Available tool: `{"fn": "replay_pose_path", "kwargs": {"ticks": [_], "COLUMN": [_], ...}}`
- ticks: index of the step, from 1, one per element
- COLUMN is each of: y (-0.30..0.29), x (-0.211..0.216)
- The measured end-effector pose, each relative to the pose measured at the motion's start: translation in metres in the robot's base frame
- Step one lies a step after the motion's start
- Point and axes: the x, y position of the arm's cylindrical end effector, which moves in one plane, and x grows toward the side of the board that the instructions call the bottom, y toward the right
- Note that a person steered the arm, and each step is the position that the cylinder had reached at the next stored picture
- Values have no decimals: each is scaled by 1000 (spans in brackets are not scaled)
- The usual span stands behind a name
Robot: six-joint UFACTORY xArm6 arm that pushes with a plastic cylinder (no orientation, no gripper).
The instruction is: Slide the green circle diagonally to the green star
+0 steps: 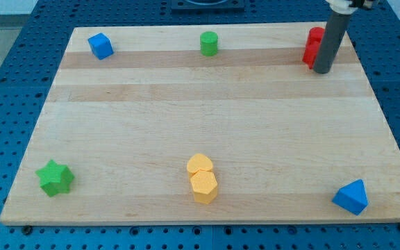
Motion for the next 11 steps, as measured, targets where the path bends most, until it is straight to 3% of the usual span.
{"fn": "replay_pose_path", "kwargs": {"ticks": [2, 4, 5, 6, 7, 9, 11], "y": [-3, -77, -87, -90, -109, -177, -223], "x": [3, 16, -1, -58, -89, -125, -67]}}
